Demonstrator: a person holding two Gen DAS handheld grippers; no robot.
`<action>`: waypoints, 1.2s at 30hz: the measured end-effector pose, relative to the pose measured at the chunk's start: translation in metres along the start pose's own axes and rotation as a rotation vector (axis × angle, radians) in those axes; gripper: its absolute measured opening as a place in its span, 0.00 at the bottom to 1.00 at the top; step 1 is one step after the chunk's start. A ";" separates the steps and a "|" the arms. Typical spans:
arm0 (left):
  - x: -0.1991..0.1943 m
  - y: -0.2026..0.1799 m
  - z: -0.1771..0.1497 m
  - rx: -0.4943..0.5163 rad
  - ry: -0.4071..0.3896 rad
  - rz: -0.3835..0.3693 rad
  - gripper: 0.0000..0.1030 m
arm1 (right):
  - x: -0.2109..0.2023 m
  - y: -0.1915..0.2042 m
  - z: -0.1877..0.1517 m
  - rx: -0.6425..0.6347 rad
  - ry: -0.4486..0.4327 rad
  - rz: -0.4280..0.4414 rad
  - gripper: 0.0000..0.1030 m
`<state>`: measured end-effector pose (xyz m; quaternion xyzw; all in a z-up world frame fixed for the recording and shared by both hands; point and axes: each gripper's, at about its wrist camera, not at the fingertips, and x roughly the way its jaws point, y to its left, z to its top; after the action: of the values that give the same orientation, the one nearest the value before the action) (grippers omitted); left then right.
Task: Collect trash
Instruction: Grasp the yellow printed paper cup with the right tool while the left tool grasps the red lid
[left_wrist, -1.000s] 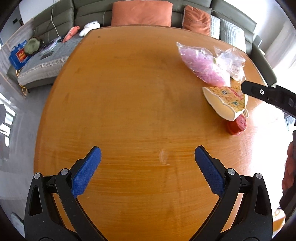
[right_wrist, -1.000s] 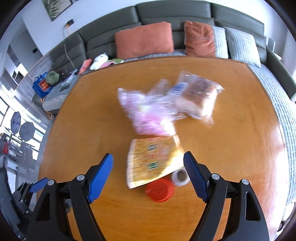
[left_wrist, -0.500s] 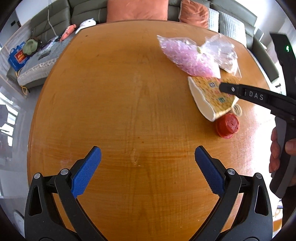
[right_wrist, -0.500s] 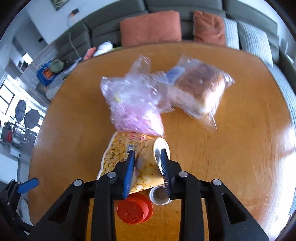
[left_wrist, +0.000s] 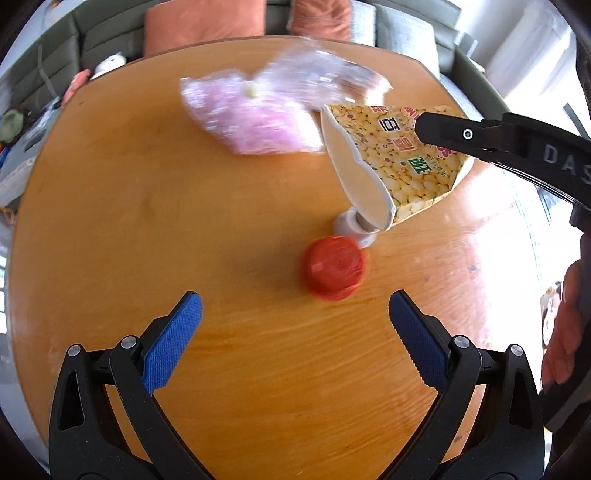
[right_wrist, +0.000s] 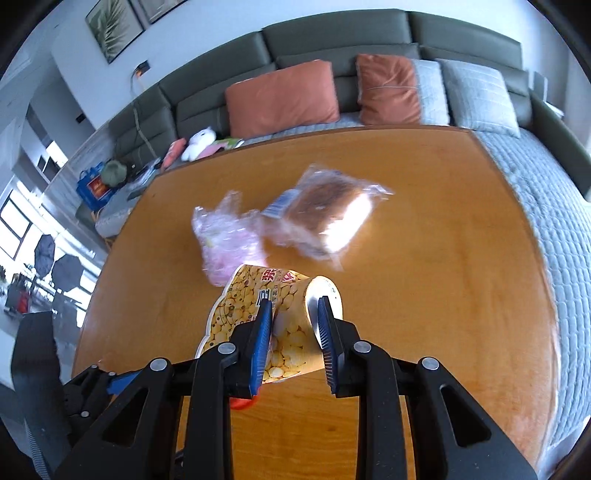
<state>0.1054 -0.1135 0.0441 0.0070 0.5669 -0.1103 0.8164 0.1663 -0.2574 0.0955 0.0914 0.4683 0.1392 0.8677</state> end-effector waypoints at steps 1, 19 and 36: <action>0.003 -0.006 0.002 0.016 -0.001 -0.002 0.93 | -0.002 -0.004 -0.003 0.009 -0.001 -0.002 0.26; 0.017 -0.013 -0.002 0.098 0.006 -0.015 0.45 | -0.017 -0.028 -0.016 0.094 -0.011 -0.029 0.26; -0.064 0.129 -0.066 -0.074 -0.104 0.004 0.45 | 0.007 0.136 -0.044 -0.069 0.050 0.067 0.26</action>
<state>0.0476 0.0323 0.0655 -0.0280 0.5272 -0.0880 0.8447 0.1118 -0.1256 0.1048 0.0735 0.4815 0.1867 0.8532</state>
